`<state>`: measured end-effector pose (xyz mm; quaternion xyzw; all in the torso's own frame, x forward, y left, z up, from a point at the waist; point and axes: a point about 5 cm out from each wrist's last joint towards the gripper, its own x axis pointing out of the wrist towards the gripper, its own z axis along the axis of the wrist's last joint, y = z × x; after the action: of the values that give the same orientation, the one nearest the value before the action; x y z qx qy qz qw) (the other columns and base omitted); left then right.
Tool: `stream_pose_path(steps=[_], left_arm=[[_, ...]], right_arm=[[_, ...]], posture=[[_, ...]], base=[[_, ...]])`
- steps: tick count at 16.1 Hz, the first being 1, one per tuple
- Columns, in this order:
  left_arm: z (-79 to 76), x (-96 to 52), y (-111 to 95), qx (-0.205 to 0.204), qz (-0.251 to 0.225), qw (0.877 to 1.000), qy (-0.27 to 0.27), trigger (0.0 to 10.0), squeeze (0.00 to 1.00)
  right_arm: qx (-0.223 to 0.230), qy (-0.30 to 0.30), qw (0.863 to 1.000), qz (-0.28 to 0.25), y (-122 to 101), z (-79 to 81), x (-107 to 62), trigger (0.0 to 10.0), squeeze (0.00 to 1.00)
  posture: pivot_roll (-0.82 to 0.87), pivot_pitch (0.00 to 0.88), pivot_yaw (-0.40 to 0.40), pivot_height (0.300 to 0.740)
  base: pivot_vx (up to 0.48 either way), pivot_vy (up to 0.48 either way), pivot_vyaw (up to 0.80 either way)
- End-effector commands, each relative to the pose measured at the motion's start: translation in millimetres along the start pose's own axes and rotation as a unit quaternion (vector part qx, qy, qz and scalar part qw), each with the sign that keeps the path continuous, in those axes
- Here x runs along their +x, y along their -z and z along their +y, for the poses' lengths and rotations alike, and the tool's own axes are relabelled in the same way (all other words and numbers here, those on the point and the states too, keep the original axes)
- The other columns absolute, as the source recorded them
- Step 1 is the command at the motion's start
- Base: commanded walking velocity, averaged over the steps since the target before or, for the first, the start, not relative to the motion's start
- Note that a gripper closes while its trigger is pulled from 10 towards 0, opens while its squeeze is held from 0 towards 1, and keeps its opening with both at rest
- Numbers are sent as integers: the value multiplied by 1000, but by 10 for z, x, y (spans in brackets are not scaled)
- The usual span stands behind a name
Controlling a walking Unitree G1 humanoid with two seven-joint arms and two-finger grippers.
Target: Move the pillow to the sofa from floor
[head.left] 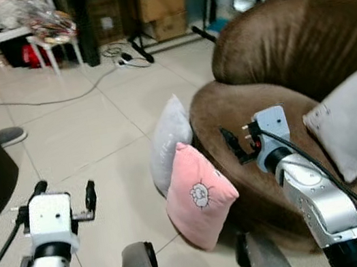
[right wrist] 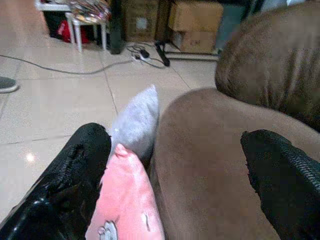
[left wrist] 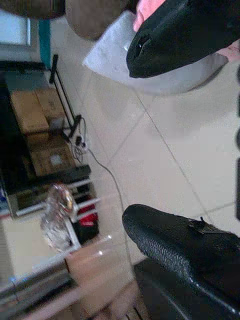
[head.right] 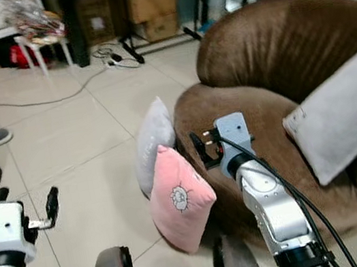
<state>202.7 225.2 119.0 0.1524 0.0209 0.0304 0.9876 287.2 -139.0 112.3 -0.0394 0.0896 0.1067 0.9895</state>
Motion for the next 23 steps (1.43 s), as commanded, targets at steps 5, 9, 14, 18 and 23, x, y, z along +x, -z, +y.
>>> stream_pose_path(steps=[5,9,14,18,23], left_arm=[[-15,34,-86,-9,-23,1000,16,10000,0],[-28,15,-88,-16,-24,999,16,10000,0],[-8,-7,-79,-14,-22,1000,13,10000,0],[-28,-6,-78,-12,-22,1000,15,10000,0],[-56,-3,-60,-9,-18,1000,13,10000,0]], right_arm=[[-1,18,1000,-3,17,-46,-40,10000,0],[-30,-9,1000,-2,3,20,-8,10000,0],[-22,-2,1000,3,22,22,-5,10000,0],[-26,0,1000,6,38,11,-22,10000,0],[-10,-17,1000,14,72,30,-34,10000,0]], posture=[[-5,0,-28,600],[11,0,-49,600],[18,0,-55,600],[11,0,-51,600],[11,0,-58,580]], base=[[0,0,0],[307,0,600],[318,0,88],[234,0,0],[0,0,0]])
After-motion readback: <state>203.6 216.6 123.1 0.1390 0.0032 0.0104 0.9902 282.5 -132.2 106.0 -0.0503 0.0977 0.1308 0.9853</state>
